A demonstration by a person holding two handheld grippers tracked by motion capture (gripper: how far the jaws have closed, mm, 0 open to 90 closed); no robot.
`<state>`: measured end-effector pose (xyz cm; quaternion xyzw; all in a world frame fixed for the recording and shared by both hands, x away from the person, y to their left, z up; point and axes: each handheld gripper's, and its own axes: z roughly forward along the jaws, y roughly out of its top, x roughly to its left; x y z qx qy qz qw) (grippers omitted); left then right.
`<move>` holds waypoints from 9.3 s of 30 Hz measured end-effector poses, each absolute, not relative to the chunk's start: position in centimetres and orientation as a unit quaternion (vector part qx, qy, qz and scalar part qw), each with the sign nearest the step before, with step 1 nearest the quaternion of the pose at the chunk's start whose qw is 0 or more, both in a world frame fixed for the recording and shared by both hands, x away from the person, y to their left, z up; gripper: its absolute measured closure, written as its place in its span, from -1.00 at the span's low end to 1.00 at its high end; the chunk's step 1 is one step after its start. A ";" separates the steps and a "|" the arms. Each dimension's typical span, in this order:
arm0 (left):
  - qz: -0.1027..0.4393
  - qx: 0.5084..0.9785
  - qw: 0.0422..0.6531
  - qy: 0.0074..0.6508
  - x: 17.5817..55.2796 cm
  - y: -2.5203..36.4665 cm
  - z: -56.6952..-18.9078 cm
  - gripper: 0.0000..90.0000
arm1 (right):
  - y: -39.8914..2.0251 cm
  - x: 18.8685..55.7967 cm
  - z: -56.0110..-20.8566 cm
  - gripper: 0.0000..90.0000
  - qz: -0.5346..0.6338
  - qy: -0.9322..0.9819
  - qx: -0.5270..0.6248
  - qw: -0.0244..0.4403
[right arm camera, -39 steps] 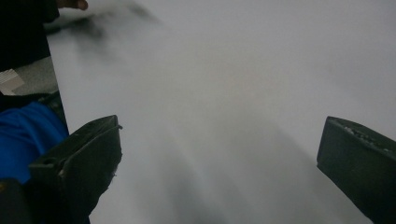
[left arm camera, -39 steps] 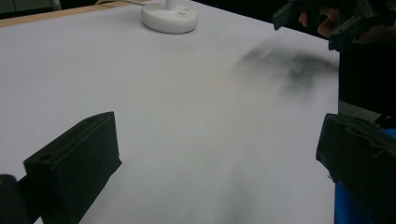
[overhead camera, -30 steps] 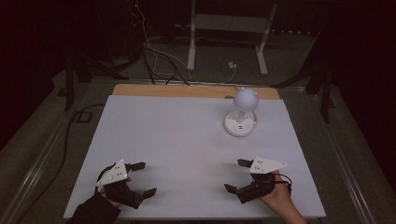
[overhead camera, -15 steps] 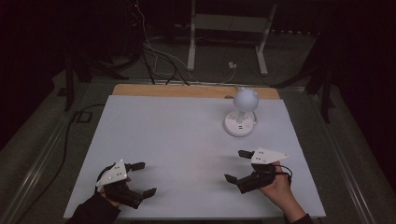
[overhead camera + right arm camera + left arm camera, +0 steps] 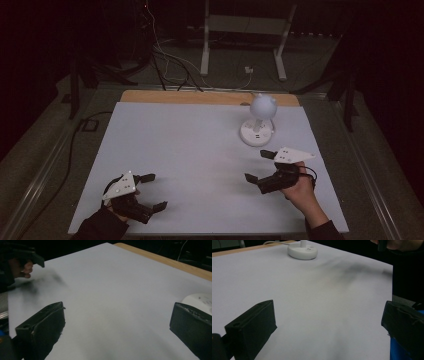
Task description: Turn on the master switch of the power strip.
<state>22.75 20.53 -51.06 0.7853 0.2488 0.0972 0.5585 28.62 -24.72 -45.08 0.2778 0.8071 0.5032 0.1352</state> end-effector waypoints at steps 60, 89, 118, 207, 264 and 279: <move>0.097 0.783 0.560 0.254 22.8 20.7 -51.1 -1.00 | -29.6 39.7 -48.7 -1.00 0.476 0.746 0.428 0.183; 0.095 0.782 0.561 0.255 22.9 20.7 -51.2 -1.00 | -30.0 42.8 -49.4 0.07 0.478 0.668 0.544 0.171; 0.093 0.782 0.561 0.256 22.9 20.8 -51.2 -1.00 | -29.8 42.5 -50.5 1.00 0.441 0.678 0.562 0.172; 0.097 0.787 0.556 0.250 22.8 20.6 -51.2 -1.00 | -29.5 43.0 -50.9 1.00 0.353 0.815 0.386 0.250; 0.095 0.782 0.562 0.253 22.9 20.7 -51.2 -1.00 | -31.0 40.4 -47.4 -0.74 0.454 0.747 0.425 0.234; 0.095 0.781 0.563 0.252 22.8 20.7 -51.2 -1.00 | -30.9 38.0 -46.7 -1.00 0.483 0.755 0.405 0.179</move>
